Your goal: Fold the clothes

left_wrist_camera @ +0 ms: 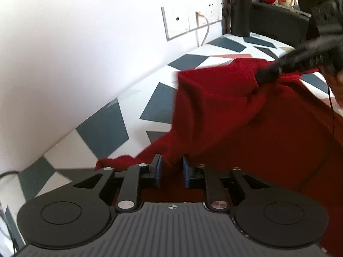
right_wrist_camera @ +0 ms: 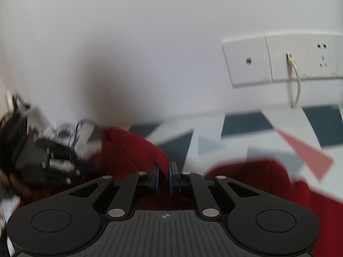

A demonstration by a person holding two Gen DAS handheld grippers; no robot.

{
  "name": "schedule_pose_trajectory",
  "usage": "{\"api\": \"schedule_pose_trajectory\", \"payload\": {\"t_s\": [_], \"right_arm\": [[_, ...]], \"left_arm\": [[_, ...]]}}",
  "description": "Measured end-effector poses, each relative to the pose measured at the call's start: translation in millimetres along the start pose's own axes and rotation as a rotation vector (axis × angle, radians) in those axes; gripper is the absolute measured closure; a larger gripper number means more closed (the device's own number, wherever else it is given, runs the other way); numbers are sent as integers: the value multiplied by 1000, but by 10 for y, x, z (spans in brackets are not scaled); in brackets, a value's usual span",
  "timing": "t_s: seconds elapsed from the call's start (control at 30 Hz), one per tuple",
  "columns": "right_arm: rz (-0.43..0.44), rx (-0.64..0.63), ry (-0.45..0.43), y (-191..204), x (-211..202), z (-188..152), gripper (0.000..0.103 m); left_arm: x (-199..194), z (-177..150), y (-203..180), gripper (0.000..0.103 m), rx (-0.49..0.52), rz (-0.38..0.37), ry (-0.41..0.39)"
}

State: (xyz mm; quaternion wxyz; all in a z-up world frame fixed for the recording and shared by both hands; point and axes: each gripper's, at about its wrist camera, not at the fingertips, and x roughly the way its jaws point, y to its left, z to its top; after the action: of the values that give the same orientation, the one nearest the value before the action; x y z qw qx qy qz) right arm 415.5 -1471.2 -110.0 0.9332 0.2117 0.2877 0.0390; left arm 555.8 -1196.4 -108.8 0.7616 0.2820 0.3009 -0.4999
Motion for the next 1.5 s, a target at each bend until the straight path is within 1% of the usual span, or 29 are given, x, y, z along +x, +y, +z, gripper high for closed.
{"api": "schedule_pose_trajectory", "payload": {"t_s": [0.03, 0.07, 0.13, 0.17, 0.2, 0.23, 0.27, 0.3, 0.37, 0.4, 0.43, 0.5, 0.53, 0.6, 0.67, 0.73, 0.8, 0.83, 0.97, 1.03, 1.13, 1.2, 1.23, 1.27, 1.3, 1.33, 1.37, 1.47, 1.5], "right_arm": [[-4, 10, -3, -2, -21, -21, 96], [-7, 21, -5, -3, -42, -42, 96], [-15, 41, -10, -7, -84, -85, 96], [-19, 52, -13, -8, -105, -106, 96], [-22, 62, -16, -10, -126, -127, 96], [-26, 72, -18, -12, -147, -148, 96], [-30, 83, -21, -13, -168, -170, 96], [-32, 55, -31, 9, -181, -131, 96], [-21, -29, -41, 110, -271, -101, 96], [-12, -59, -29, 143, -306, -128, 96], [-2, -87, -15, 174, -337, -161, 96], [6, -106, 44, 204, -355, -316, 96], [7, -105, 87, 206, -336, -428, 96], [-24, -127, 180, 237, -279, -666, 96], [-44, -125, 228, 262, -276, -794, 93], [-50, -80, 220, 229, -325, -752, 87], [-56, -31, 207, 192, -379, -696, 69], [-59, -7, 201, 173, -406, -668, 67], [-53, 191, 107, -132, -330, -399, 64], [-64, 302, 84, -333, -216, -286, 62], [-93, 386, 86, -555, -50, -207, 62], [-100, 418, 100, -662, 63, -177, 63], [-91, 425, 107, -698, 111, -171, 63], [-84, 430, 116, -718, 163, -163, 66], [-78, 428, 127, -717, 203, -155, 76], [-72, 424, 138, -711, 241, -146, 85], [-66, 420, 150, -706, 278, -137, 98], [-68, 423, 44, -745, 239, -16, 99], [-69, 424, 6, -759, 223, 26, 99]], "left_arm": [[-70, -23, -18, 77, -15, -34, -8], [-140, -45, -34, 73, -31, -70, -15], [-140, -69, -86, 64, -47, -190, 20], [-138, -81, -112, 63, -55, -251, 39], [-89, -105, -152, 63, -46, -266, 73], [-19, -114, -175, 63, -46, -252, 111], [21, -119, -112, 63, -94, -262, 124], [60, -123, -45, 63, -143, -274, 135], [26, -150, 206, 63, -311, -372, 100], [-5, -162, 306, 59, -363, -379, 79], [-35, -174, 405, 49, -415, -384, 58], [-71, -202, 563, 35, -502, -385, 33], [-76, -218, 622, 34, -537, -382, 29], [17, -259, 740, 34, -633, -418, 72], [121, -292, 814, 34, -713, -432, 73], [188, -312, 851, 33, -768, -411, 66], [272, -309, 877, 33, -800, -381, 69], [315, -299, 884, 34, -809, -365, 71], [416, -297, 919, 33, -848, -327, 70], [443, -304, 935, 34, -876, -313, 69], [470, -339, 989, 34, -922, -288, 58], [493, -359, 1021, 38, -951, -285, 47], [506, -365, 1033, 61, -963, -291, 40], [518, -372, 1045, 78, -975, -297, 34], [531, -378, 1057, 96, -987, -303, 27], [516, -387, 1068, 95, -996, -302, 16], [499, -397, 1078, 96, -1005, -301, 3], [391, -438, 1189, 96, -1058, -310, -104], [419, -446, 1231, 98, -1073, -294, -114]]}}
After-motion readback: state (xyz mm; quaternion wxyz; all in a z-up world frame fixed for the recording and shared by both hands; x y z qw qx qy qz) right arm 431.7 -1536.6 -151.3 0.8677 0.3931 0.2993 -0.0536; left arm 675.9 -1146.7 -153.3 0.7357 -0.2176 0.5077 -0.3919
